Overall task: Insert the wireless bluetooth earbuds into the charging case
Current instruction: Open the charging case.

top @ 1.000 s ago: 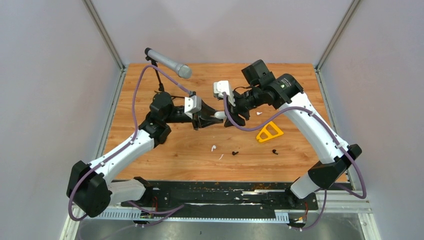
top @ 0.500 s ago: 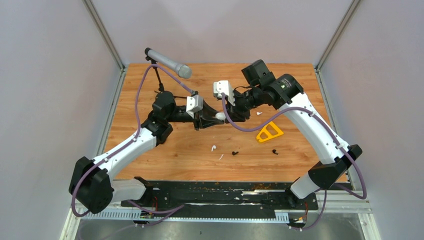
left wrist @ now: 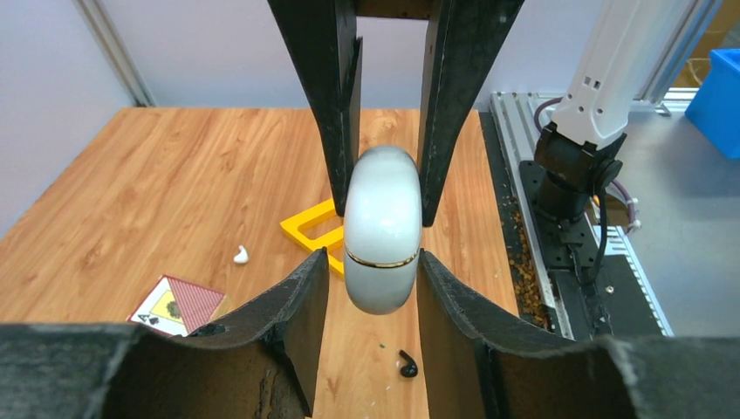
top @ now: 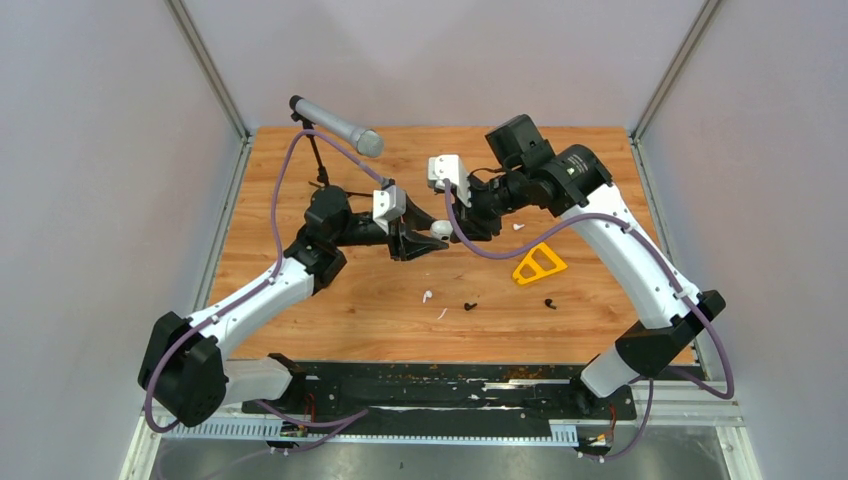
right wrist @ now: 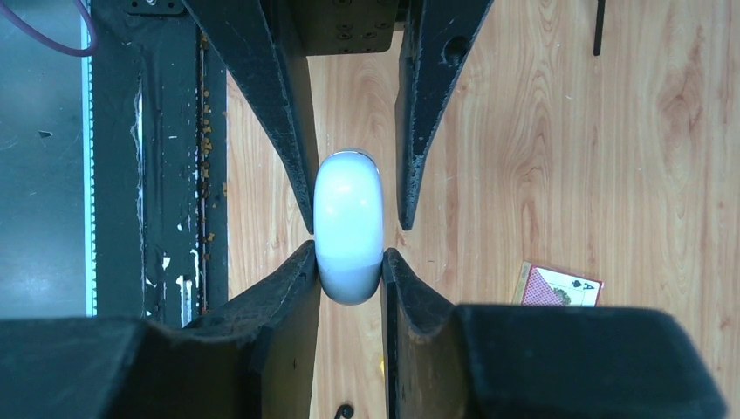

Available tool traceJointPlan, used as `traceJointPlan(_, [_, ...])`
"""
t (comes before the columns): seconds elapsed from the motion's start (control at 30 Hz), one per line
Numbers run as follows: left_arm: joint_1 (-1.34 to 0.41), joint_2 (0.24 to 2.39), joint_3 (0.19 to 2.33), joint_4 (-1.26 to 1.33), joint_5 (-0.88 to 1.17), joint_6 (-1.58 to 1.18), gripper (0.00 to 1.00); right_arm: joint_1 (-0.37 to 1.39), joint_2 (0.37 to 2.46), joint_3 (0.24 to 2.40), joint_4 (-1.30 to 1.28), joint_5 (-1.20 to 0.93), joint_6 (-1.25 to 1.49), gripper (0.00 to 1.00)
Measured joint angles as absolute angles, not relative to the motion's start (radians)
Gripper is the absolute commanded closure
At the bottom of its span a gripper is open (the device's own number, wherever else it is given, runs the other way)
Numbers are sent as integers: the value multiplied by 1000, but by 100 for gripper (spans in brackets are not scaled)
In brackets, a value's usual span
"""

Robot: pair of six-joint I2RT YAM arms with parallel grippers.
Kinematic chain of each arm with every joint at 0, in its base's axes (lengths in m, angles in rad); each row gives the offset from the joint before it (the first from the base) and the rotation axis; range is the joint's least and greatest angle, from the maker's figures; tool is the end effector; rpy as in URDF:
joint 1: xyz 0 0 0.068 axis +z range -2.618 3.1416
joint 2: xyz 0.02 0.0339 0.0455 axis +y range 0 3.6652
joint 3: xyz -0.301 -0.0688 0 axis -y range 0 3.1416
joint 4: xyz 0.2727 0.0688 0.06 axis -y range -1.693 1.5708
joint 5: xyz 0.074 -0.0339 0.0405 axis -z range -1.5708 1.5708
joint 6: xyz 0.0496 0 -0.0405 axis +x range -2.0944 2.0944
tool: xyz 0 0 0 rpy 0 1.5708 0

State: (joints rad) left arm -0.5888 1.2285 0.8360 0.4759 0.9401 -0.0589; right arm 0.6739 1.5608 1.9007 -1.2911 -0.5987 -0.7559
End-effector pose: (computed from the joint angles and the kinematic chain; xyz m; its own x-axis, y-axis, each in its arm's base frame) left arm 0.2246 -0.1981 0.3568 0.0105 -0.0487 -0.9988 0.9991 0.0406 0.0085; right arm 0.2333 0.2221 0.4684 0.0661 -0.6724 -0.7373 -0.9975 -0.0274 -0.0645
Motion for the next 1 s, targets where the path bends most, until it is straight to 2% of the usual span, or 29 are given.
traceJointPlan(0.27, [-588, 1229, 831, 493, 940, -76, 55, 674, 1566, 1913, -1290, -580, -741, 98])
traceJointPlan(0.47, [-588, 1231, 831, 499, 931, -81, 66, 674, 1571, 1913, -1291, -559, -732, 97])
traceJointPlan(0.7, [-587, 1234, 831, 504, 921, -91, 66, 674, 1577, 1921, -1292, -550, -726, 95])
traceJointPlan(0.8, [-587, 1242, 831, 510, 918, -97, 75, 674, 1590, 1935, -1305, -546, -723, 94])
traceJointPlan(0.9, [-586, 1256, 827, 521, 918, -108, 95, 673, 1605, 1945, -1321, -540, -715, 93])
traceJointPlan(0.93, [-586, 1260, 825, 526, 920, -112, 100, 673, 1610, 1945, -1327, -536, -712, 92])
traceJointPlan(0.97, [-586, 1265, 820, 533, 921, -116, 100, 673, 1613, 1946, -1330, -533, -709, 88])
traceJointPlan(1.0, [-586, 1269, 816, 541, 922, -121, 100, 673, 1618, 1946, -1333, -531, -707, 79])
